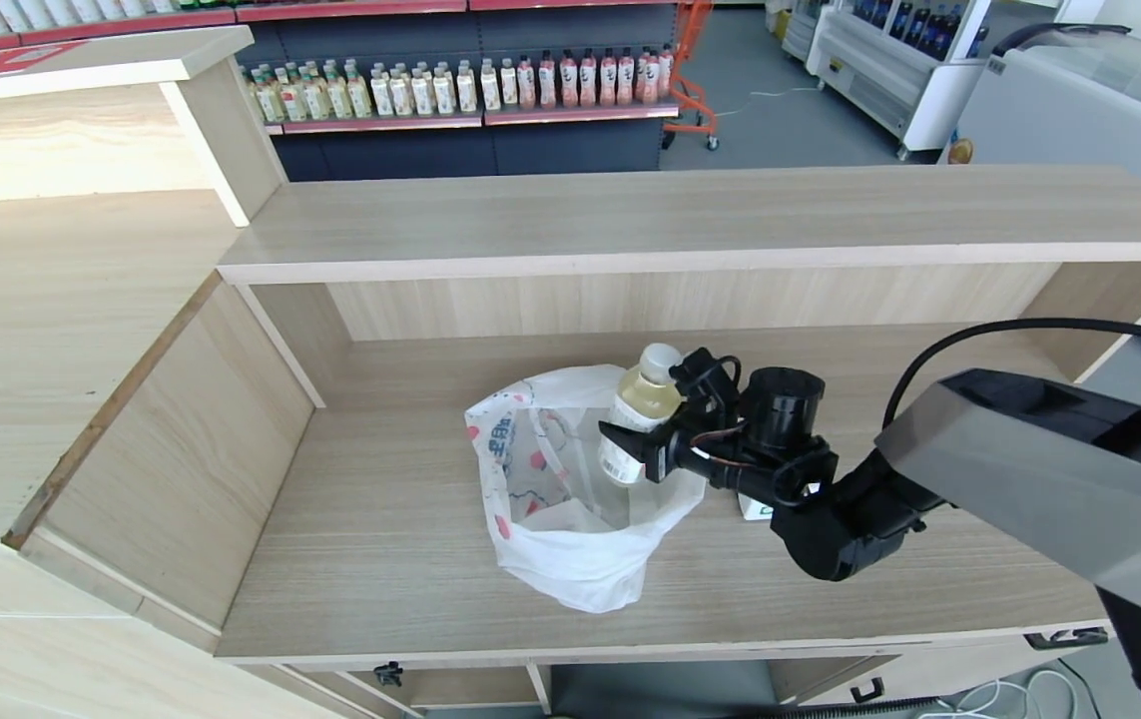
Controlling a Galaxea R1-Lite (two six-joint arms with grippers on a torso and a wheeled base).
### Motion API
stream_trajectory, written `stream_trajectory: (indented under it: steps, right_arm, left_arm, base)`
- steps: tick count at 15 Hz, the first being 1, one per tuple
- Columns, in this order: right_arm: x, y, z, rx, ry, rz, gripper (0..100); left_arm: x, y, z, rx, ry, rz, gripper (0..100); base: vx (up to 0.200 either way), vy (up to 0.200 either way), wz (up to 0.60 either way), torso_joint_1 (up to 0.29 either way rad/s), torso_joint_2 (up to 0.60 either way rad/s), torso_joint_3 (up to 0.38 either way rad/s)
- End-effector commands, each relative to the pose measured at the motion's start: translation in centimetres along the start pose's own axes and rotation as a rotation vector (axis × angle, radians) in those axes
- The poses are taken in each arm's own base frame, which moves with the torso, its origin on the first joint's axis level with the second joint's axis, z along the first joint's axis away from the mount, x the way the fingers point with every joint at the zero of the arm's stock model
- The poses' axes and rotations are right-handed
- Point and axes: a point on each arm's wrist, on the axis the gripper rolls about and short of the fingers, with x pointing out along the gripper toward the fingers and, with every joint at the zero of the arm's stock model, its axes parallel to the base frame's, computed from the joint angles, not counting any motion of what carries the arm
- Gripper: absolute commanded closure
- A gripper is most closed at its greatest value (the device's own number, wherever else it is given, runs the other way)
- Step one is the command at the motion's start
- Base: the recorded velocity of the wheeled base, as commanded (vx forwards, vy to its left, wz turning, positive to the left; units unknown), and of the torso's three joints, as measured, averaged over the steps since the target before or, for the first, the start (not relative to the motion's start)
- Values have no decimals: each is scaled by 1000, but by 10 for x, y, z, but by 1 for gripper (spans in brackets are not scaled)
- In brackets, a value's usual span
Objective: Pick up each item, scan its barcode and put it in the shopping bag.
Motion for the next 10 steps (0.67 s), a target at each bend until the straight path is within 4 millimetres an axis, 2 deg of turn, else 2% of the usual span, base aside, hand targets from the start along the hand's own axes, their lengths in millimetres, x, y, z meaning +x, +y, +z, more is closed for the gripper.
stream_trajectory:
  steps: [1,6,10]
  right_arm:
    - [6,-3,-17,-19,23,-1,100]
    - [20,-8,-26,-95,-17,-10,100]
    - [25,-9,-37,-138,-9,-10,100]
  left_arm:
    - [0,0,0,0,-1,1,0]
    - [0,0,0,1,-1,1,0]
    - [0,0,0,1,-1,1,0]
  base:
    - [0,0,0,0,0,0]
    - [0,0,0,0,0,0]
    - [0,0,0,0,0,0]
